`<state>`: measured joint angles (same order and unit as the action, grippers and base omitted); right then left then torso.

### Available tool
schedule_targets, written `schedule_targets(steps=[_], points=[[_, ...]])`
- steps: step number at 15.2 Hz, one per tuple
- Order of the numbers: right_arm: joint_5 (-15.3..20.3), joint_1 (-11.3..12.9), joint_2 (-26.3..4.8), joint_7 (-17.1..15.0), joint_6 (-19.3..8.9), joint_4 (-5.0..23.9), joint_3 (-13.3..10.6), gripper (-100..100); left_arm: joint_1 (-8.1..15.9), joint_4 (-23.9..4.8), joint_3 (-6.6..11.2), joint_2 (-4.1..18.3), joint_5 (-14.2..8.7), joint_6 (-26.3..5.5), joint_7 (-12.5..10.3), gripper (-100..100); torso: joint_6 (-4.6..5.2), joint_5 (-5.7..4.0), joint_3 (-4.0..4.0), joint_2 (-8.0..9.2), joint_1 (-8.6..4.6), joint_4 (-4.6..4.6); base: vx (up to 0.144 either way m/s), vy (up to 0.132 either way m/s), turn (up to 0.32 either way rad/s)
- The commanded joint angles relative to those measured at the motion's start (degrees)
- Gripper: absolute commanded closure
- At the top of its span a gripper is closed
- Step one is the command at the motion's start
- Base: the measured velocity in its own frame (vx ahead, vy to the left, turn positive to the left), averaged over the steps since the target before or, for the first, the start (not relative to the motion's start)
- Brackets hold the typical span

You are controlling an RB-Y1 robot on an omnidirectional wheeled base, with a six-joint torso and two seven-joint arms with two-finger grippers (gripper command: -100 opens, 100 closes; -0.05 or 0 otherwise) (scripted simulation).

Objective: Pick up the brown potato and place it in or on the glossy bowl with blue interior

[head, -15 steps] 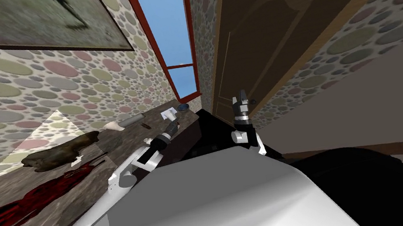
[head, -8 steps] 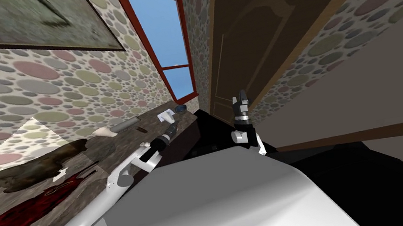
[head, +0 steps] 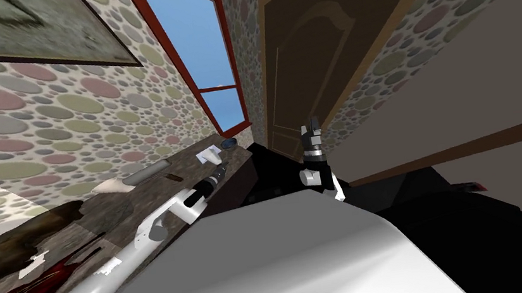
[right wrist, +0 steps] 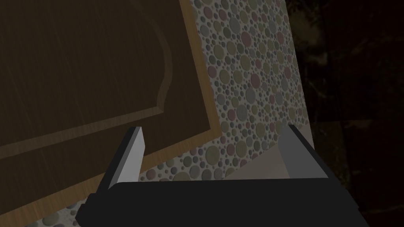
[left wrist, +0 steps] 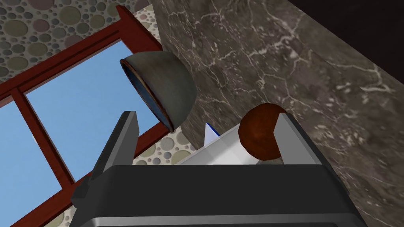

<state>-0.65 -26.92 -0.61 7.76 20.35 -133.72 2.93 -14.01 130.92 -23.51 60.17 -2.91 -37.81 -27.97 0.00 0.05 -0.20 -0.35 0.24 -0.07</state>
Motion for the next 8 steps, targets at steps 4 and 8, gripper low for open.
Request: schedule_targets(steps=[4, 8], points=[[0.0, 0.0, 0.0, 0.0, 0.0, 0.0, 0.0, 0, 1.0, -1.9, -1.74, 3.4, -0.4, -5.5, -2.0, -100, 0.02, -0.01, -0.03, -0.05, -0.02, -0.01, 0.030, 0.028, -0.184], [0.0, 0.0, 0.0, 0.0, 0.0, 0.0, 0.0, 0, 1.7, -3.3, -2.93, 5.9, -0.7, -9.1, -3.4, -100, 0.01, 0.00, -0.03, -0.04, -0.03, -0.01, 0.027, 0.026, -0.149]])
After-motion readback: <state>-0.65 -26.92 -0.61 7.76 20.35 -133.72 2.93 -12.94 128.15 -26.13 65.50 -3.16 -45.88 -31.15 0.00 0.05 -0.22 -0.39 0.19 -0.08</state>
